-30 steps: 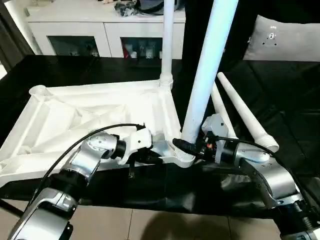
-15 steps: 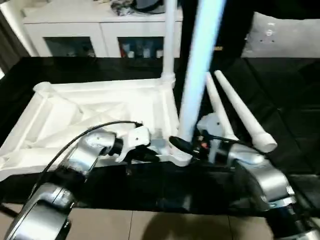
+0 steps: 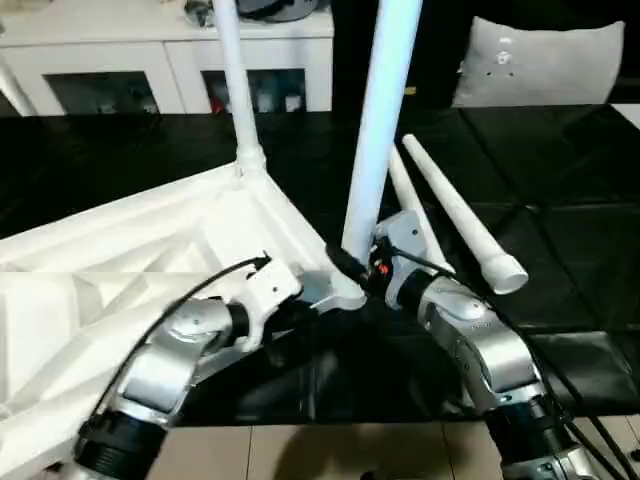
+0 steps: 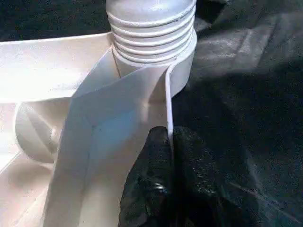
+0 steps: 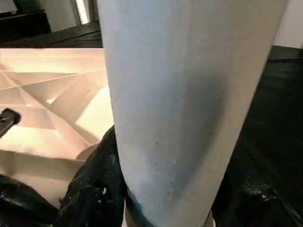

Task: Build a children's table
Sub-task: Insert table leg to table base, then rotate leg to tighten

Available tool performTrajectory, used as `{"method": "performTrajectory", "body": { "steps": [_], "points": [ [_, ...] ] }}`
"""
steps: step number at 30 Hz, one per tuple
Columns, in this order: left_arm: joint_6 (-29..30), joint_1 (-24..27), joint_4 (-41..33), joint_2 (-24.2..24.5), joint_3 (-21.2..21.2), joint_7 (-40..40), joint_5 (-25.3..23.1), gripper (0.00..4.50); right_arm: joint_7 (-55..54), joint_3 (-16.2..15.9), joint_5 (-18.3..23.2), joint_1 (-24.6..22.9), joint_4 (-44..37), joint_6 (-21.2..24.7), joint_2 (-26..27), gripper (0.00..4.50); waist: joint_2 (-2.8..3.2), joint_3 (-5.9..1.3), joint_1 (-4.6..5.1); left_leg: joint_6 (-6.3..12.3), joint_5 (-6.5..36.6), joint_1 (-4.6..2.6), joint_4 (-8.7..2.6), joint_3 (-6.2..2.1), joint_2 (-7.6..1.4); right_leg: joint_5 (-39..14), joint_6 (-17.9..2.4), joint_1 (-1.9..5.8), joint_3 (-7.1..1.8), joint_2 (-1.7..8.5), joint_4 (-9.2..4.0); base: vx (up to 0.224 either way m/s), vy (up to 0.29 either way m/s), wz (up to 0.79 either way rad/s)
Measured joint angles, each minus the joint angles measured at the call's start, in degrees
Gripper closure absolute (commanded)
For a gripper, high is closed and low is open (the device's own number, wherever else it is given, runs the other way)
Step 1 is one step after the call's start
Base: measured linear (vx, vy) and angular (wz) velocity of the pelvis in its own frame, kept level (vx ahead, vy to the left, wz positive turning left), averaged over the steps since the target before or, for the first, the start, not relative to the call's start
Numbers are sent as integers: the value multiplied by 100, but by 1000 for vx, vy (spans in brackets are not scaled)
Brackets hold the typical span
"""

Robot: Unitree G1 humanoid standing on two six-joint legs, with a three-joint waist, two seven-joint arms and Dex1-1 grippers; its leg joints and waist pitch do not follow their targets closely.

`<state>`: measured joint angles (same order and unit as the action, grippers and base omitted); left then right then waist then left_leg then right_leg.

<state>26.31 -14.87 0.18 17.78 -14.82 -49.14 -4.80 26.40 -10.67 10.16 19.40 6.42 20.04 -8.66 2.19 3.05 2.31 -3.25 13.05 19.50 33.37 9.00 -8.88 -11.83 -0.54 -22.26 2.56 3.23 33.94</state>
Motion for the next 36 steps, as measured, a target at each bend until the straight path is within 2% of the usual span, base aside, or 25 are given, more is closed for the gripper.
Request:
{"method": "performTrajectory", "body": {
  "steps": [5,14,15,16,18,19,22,23,25,30,32,36],
  "points": [
    [46,-54,-48,-1,-119,215,-135,450,-35,68,-5,-62,-3,0,9,262,-3,-4,-96,0,0,2,-7,1,0,3,-5,0,1,0,-6,0,0,0],
    [106,-78,-157,73,-295,391,-268,450,-22,154,37,-104,4,-17,124,262,1,-5,-113,0,0,1,-6,0,0,3,-5,1,1,-1,-7,0,0,0],
    [89,-78,-156,78,-309,398,-275,450,-22,161,39,-103,8,-17,124,227,1,-5,-113,0,0,0,-6,0,0,3,-5,2,1,-1,-7,0,0,0],
    [40,-78,-133,89,-312,408,-277,450,-7,170,41,-95,36,-39,123,227,1,-6,-113,0,0,0,-6,0,0,4,-6,2,1,-1,-6,0,0,0],
    [-49,-80,-81,100,-317,418,-263,450,24,195,72,-87,118,-72,128,189,4,-9,-114,0,0,0,-6,0,0,4,-7,3,2,-1,-6,0,0,0],
    [-74,-92,-53,98,-323,417,-236,450,32,194,80,-87,233,-70,128,186,11,-13,-122,0,0,0,-5,0,0,5,-7,4,1,0,-7,0,0,0],
    [-250,-165,83,128,-371,314,-164,450,159,230,100,-146,332,-98,36,170,30,-17,-178,-1,1,6,-8,1,0,15,-25,4,2,0,-7,0,0,0],
    [-303,-186,119,139,-380,278,-148,450,210,235,125,-157,325,-104,-4,145,34,-19,-193,-1,1,7,-10,1,0,23,-39,5,3,0,-8,0,0,0],
    [-438,-341,326,159,-422,137,-64,450,441,237,147,-201,327,-143,-186,135,45,-20,-261,-3,2,7,-19,1,0,23,-40,3,6,-1,-7,0,0,0],
    [-802,-586,735,270,-444,-103,9,450,874,225,165,-434,316,-132,-574,94,81,-7,-323,-1,0,15,-16,1,-1,24,-42,0,10,-1,-2,0,0,0],
    [-966,-643,884,343,-447,-168,12,450,1051,233,206,-553,236,-93,-754,65,84,-7,-323,-1,1,14,-13,1,-1,24,-43,0,10,-1,-2,0,0,0],
    [-1412,-845,1310,526,-441,-438,78,450,1573,155,303,-869,15,-38,-1155,46,101,0,-317,0,0,14,-6,1,-2,26,-46,-2,11,-1,7,0,0,0]
  ]
}}
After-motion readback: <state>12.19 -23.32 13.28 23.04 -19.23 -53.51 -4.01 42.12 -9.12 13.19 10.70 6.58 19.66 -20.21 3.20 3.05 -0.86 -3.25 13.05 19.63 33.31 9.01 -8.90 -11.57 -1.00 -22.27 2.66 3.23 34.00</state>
